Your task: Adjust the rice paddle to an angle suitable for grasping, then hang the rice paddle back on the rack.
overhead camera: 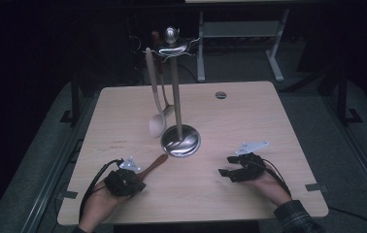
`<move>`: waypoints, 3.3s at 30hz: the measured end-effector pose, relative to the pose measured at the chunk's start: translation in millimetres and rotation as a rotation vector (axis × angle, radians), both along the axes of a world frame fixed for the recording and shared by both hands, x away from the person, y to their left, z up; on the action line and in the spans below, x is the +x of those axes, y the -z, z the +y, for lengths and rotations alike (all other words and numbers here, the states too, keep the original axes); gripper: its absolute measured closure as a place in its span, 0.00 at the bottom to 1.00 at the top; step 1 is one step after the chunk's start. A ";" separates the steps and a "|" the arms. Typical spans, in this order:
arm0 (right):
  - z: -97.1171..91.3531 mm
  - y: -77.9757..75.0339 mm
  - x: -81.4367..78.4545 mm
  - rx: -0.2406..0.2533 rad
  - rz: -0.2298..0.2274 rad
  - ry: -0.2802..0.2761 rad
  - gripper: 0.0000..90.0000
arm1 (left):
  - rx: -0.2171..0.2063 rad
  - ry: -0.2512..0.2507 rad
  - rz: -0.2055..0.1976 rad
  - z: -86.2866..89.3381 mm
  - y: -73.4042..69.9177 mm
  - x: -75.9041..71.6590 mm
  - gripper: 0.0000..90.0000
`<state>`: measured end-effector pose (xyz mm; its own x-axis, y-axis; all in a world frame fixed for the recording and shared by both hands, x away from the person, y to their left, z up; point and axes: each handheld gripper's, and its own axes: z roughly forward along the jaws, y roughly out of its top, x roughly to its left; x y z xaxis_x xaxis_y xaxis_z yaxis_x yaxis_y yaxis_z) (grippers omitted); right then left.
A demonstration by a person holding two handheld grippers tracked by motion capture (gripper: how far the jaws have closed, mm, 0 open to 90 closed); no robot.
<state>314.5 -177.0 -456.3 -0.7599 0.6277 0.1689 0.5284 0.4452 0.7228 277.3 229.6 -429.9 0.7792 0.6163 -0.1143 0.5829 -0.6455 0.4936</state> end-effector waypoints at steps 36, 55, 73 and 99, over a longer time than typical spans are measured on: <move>-6.6 0.0 1.6 -0.010 -0.010 0.032 0.38 | 0.316 -0.003 0.132 -44.8 3.5 74.5 0.87; -4.2 0.8 3.8 -0.014 -0.011 0.036 0.38 | 0.049 0.047 0.001 -32.8 -27.2 49.4 0.87; -1.9 -11.4 4.3 0.056 -0.047 0.041 0.41 | -0.372 0.037 -0.246 -18.0 -60.5 30.2 0.87; 52.0 -97.2 8.8 0.373 -0.177 -0.004 0.53 | -0.412 -0.048 -0.299 -72.7 -60.9 36.0 0.87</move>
